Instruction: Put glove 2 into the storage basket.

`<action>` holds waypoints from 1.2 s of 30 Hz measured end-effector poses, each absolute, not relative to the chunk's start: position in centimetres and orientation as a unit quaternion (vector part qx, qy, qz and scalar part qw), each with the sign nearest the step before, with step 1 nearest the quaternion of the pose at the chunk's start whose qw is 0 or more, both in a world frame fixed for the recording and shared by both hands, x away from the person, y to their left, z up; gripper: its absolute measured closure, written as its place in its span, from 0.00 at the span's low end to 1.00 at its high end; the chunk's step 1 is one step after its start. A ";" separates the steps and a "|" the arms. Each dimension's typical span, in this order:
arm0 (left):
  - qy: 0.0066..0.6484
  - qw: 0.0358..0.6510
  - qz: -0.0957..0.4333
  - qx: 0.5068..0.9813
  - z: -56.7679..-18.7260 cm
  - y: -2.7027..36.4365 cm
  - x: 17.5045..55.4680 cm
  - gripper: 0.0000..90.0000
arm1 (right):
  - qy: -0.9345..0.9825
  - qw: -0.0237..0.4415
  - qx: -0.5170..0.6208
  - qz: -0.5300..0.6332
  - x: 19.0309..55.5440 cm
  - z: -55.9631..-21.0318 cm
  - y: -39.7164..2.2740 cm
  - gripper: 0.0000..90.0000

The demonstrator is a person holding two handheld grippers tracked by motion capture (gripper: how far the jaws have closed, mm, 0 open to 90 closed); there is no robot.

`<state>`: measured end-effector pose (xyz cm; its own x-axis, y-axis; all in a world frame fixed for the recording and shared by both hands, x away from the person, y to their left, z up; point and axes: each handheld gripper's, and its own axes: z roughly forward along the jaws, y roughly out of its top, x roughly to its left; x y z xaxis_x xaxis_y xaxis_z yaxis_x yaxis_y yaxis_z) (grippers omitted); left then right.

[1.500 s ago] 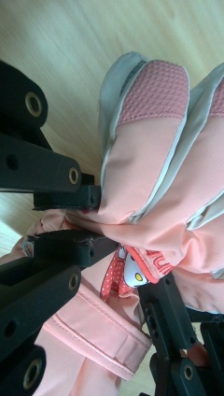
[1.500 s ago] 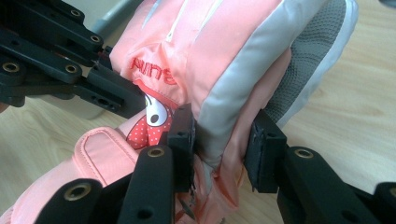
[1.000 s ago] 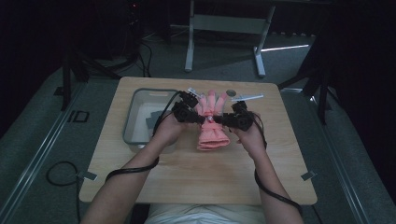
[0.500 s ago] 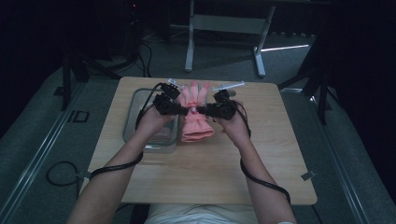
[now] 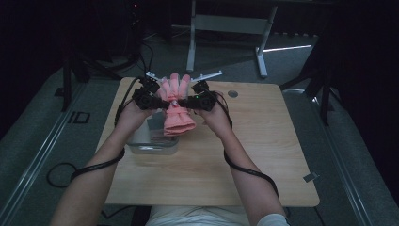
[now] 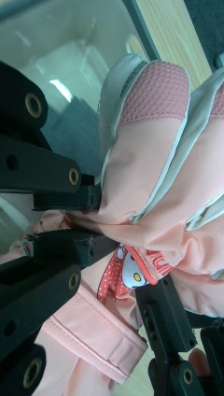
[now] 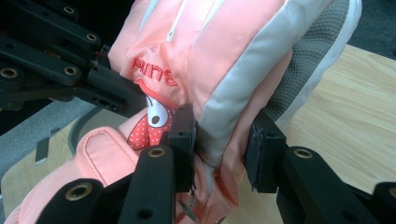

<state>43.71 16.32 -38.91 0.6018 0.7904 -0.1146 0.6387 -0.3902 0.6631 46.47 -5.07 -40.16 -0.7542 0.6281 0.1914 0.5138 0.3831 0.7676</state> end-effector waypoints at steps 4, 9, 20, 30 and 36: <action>0.445 0.333 0.116 0.823 -39.2 17.8 43.7 0.88 | 0.831 0.055 0.343 0.434 47.0 -40.5 -3.3 0.74; 0.462 0.324 0.125 0.816 -39.9 19.8 43.7 0.88 | 0.838 0.046 0.338 0.425 47.7 -41.0 -0.7 0.74; 0.496 0.318 0.100 0.802 -43.5 21.9 44.7 0.88 | 0.856 0.038 0.335 0.393 49.1 -44.0 2.4 0.75; 0.516 0.304 0.057 0.799 -47.2 22.0 45.7 0.88 | 0.863 0.010 0.349 0.365 49.8 -47.6 2.5 0.74; 0.517 0.289 0.055 0.804 -48.1 21.7 45.9 0.88 | 0.868 0.005 0.362 0.339 50.2 -48.3 2.5 0.73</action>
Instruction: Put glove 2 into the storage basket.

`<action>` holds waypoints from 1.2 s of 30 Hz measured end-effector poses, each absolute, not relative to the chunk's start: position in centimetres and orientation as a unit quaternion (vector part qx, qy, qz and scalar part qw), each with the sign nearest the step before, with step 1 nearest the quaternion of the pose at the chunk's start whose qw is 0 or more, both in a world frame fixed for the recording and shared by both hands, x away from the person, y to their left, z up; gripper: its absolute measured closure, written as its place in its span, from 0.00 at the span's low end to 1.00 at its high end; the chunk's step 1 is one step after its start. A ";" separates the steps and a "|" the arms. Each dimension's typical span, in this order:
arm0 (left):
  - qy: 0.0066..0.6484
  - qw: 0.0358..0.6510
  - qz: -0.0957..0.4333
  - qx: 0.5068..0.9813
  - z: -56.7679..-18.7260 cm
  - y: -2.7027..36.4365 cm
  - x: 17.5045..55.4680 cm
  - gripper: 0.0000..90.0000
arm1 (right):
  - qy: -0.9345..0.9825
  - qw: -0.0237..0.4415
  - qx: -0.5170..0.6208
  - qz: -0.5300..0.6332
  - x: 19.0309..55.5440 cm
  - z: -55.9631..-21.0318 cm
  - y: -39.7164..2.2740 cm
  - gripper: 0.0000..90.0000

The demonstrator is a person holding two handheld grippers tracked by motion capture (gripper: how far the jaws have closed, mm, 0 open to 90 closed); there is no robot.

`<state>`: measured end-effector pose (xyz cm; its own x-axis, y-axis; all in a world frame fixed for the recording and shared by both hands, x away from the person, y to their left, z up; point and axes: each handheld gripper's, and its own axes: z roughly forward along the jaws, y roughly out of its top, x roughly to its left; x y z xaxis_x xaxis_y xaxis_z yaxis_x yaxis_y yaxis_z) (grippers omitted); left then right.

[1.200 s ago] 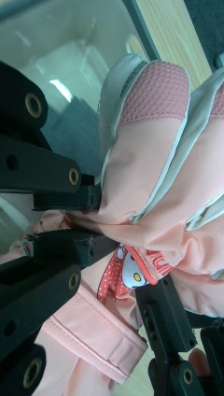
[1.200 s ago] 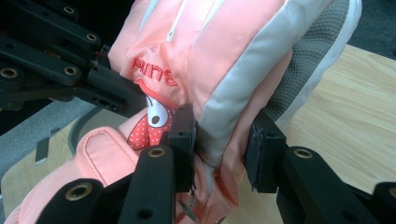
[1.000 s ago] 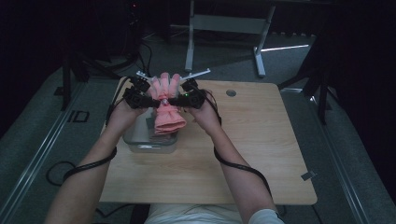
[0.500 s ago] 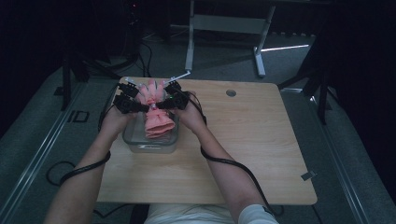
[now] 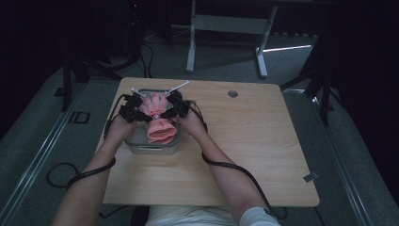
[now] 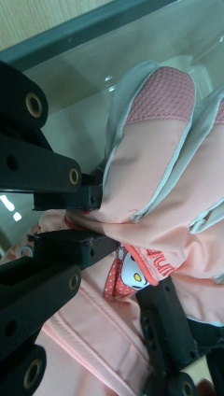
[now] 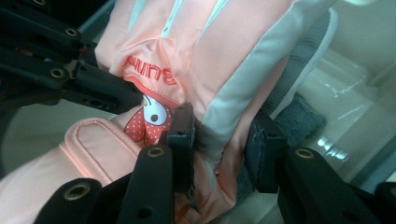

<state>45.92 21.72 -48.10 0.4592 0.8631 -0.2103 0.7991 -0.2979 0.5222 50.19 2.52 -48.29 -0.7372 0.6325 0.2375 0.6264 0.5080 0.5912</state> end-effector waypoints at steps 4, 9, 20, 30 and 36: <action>0.526 0.290 0.043 0.798 -48.7 22.0 46.2 0.88 | 0.868 0.009 0.369 0.332 50.4 -48.7 2.6 0.73; 0.530 0.284 0.043 0.798 -49.0 22.0 46.2 0.88 | 0.873 0.013 0.363 0.325 50.7 -48.8 2.8 0.72; 0.534 0.274 0.086 0.796 -49.2 21.9 46.1 0.68 | 0.877 0.030 0.371 0.303 51.4 -48.8 3.2 0.61; 0.541 0.284 0.128 0.782 -48.1 22.4 45.2 0.51 | 0.860 0.021 0.387 0.332 51.6 -47.6 2.9 0.51; 0.540 0.292 0.142 0.776 -47.1 22.4 44.8 0.51 | 0.855 0.029 0.382 0.349 51.3 -46.6 2.5 0.49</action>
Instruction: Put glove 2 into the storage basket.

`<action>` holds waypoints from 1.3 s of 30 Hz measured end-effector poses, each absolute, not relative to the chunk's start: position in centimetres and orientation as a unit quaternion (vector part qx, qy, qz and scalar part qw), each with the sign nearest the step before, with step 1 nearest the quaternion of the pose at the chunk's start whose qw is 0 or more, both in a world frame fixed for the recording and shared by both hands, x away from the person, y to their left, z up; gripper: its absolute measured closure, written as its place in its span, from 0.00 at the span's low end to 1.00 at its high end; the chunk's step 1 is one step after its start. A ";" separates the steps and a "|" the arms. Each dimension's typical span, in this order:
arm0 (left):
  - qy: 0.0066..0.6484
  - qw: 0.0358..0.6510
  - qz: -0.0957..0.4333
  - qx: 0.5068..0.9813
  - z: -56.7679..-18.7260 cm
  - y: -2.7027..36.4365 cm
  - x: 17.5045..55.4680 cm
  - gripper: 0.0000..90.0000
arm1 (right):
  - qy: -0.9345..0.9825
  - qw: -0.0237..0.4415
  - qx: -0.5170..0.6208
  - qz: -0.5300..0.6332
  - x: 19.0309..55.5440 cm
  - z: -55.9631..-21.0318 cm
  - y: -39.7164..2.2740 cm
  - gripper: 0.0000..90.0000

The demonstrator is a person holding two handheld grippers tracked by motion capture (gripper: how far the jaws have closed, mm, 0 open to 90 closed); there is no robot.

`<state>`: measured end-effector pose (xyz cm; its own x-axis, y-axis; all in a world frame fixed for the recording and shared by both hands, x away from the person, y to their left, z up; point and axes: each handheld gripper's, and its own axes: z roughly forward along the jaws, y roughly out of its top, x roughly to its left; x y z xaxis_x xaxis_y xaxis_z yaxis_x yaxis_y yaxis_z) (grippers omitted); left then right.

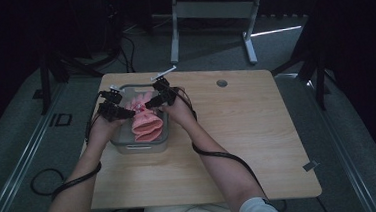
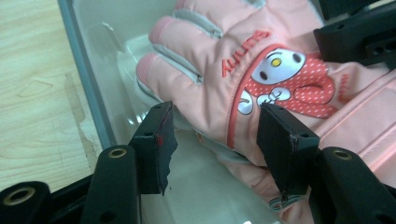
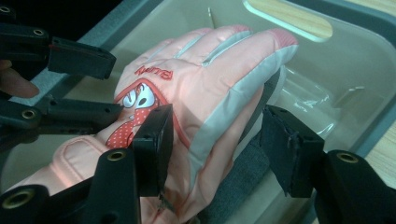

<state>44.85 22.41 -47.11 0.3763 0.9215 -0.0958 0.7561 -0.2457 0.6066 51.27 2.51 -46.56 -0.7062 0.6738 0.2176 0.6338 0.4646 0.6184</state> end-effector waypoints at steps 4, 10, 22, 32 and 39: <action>0.539 0.301 0.149 0.773 -46.4 22.6 44.6 0.49 | 0.849 0.027 0.384 0.362 51.1 -45.9 1.8 0.48; 0.529 0.311 0.151 0.775 -45.2 22.2 44.3 0.49 | 0.843 0.023 0.381 0.378 50.8 -44.9 0.5 0.47; 0.471 0.357 0.148 0.793 -42.8 18.3 42.0 0.48 | 0.843 0.024 0.356 0.403 49.4 -43.6 -2.9 0.34; 0.429 0.388 0.154 0.801 -41.5 14.4 40.1 0.13 | 0.844 0.043 0.342 0.411 48.4 -44.2 -6.1 0.23; 0.394 0.419 0.162 0.802 -42.1 11.8 38.9 0.02 | 0.841 0.052 0.332 0.424 47.7 -44.9 -8.0 0.20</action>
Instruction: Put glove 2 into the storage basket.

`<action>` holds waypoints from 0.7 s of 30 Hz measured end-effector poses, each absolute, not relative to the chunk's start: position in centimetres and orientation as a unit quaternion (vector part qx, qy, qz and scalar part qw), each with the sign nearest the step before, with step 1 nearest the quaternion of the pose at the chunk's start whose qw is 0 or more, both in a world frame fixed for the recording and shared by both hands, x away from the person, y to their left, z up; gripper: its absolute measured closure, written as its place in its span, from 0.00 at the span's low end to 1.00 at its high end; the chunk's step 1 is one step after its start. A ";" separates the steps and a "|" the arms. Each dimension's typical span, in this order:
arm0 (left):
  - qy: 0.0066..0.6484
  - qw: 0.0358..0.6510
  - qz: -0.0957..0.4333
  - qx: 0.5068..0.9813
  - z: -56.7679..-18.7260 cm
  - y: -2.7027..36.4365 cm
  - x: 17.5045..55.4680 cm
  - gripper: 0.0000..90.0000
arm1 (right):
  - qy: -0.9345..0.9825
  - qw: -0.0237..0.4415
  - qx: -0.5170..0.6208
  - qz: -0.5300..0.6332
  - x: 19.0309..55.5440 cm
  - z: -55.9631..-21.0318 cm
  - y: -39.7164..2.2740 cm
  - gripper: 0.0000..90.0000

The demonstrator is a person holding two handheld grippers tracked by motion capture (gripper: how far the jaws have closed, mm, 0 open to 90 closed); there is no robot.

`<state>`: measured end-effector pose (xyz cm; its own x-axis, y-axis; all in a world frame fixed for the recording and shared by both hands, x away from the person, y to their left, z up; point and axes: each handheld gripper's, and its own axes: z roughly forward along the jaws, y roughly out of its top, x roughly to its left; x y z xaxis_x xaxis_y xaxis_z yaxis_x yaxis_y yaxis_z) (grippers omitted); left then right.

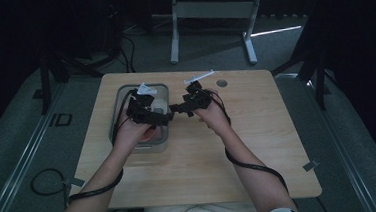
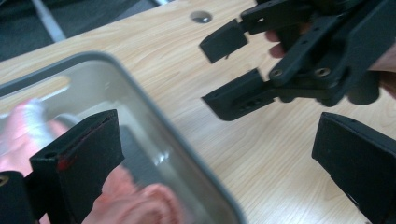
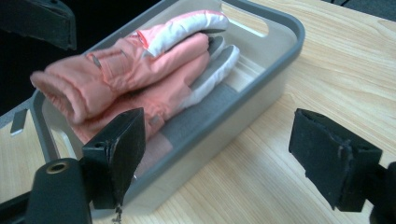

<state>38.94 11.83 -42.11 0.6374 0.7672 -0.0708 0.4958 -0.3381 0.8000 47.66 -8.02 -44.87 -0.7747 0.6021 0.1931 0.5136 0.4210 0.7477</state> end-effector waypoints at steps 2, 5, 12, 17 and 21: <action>0.380 0.417 0.165 0.809 -42.4 11.0 38.6 0.01 | 0.841 0.054 0.333 0.423 47.5 -45.1 -8.6 0.20; 0.365 0.415 0.165 0.817 -42.9 10.0 38.3 0.01 | 0.840 0.058 0.335 0.423 47.3 -45.5 -9.5 0.20; 0.332 0.425 0.150 0.829 -43.6 8.1 37.3 0.01 | 0.842 0.074 0.326 0.424 46.7 -46.4 -11.1 0.19; 0.320 0.443 0.119 0.829 -44.3 7.2 36.5 0.01 | 0.845 0.079 0.320 0.422 46.2 -47.0 -11.9 0.17; 0.305 0.441 0.108 0.837 -44.9 6.3 36.0 0.01 | 0.848 0.081 0.318 0.417 45.7 -47.7 -12.4 0.17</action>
